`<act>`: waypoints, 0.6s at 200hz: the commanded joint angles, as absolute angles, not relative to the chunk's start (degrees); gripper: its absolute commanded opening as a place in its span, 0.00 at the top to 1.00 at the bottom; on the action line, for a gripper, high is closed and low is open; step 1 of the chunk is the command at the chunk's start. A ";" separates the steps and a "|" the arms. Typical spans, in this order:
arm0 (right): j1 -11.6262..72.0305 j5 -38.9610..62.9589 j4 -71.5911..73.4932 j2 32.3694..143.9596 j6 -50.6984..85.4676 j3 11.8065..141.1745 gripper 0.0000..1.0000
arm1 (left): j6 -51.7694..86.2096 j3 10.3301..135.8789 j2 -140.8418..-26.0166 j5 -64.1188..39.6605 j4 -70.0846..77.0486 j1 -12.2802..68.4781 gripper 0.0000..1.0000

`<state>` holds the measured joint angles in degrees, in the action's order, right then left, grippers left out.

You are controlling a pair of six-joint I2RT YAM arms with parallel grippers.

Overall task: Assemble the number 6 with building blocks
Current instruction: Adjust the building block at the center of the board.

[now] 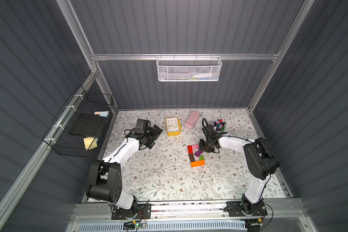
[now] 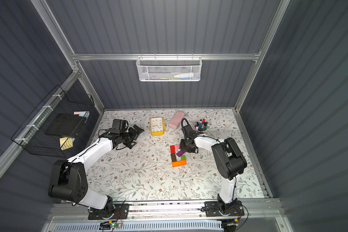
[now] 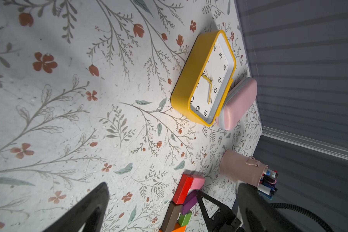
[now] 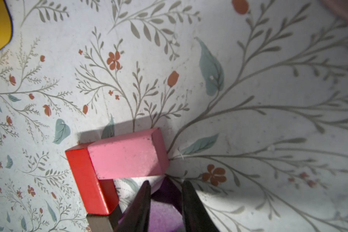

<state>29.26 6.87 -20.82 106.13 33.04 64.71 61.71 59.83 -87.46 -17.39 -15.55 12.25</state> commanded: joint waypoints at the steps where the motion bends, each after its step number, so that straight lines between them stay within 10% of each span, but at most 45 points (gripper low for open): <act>1: 29.35 6.98 -21.91 104.50 33.64 63.50 0.71 | 61.59 59.76 -86.96 -16.39 -16.69 12.48 0.01; 120: 29.34 5.46 -22.95 103.38 39.25 62.80 0.71 | 61.00 59.71 -86.62 -16.40 -16.99 12.48 0.01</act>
